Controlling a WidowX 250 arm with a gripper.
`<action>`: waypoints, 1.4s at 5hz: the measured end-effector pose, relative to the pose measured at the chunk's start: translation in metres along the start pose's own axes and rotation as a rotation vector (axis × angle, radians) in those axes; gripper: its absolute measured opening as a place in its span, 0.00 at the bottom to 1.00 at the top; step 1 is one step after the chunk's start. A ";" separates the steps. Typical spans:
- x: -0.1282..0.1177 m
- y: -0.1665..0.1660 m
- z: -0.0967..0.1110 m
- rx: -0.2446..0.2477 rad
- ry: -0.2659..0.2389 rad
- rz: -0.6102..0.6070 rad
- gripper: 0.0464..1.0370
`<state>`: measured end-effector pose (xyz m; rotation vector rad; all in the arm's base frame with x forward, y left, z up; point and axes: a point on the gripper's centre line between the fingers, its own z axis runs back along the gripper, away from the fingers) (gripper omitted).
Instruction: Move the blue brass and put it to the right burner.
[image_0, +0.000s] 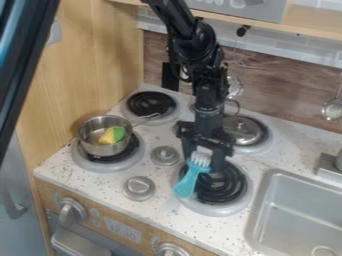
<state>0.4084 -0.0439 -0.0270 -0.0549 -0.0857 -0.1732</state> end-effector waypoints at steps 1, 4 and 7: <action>0.001 -0.010 -0.015 0.002 0.025 -0.021 0.69; 0.005 -0.017 -0.024 0.010 0.032 -0.051 0.98; 0.003 -0.008 0.050 0.034 -0.031 0.029 0.96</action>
